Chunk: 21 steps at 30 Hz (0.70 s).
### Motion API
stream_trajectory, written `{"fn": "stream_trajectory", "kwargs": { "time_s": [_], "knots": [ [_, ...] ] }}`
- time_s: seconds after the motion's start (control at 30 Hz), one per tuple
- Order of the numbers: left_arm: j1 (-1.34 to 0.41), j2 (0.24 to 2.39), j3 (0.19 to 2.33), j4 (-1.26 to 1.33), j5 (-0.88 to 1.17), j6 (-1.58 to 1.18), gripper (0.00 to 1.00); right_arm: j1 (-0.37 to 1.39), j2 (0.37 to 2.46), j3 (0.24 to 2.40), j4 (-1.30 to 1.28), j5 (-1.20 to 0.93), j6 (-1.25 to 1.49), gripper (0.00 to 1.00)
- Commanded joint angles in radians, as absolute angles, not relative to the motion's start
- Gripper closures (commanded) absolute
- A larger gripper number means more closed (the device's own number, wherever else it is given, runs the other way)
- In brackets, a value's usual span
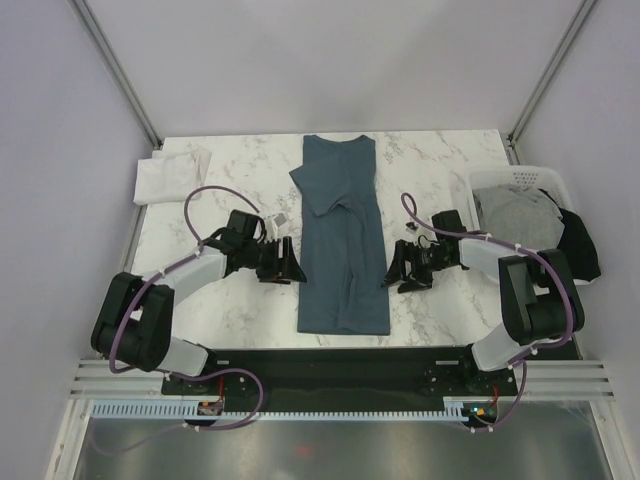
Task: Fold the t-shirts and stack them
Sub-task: Fold the tshirt
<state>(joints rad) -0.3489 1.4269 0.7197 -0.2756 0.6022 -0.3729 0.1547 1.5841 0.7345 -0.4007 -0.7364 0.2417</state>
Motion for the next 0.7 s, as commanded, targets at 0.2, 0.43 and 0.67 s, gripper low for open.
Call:
{"fn": "stream_trajectory", "kwargs": {
  "time_s": [0.2,0.43,0.67],
  "knots": [
    [-0.345,1.517,0.695,-0.241,0.692,-0.462,0.36,0.156,1.666,0.798,-0.781,-0.677,0.064,0.24],
    [-0.345,1.508,0.591,-0.201,0.706,-0.511,0.44,0.201,1.719,0.784,-0.785,-0.749,0.055,0.27],
    [-0.356,1.511,0.531,-0.150,0.715,-0.548,0.48,0.319,1.761,0.815,-0.773,-0.775,0.061,0.28]
  ]
}}
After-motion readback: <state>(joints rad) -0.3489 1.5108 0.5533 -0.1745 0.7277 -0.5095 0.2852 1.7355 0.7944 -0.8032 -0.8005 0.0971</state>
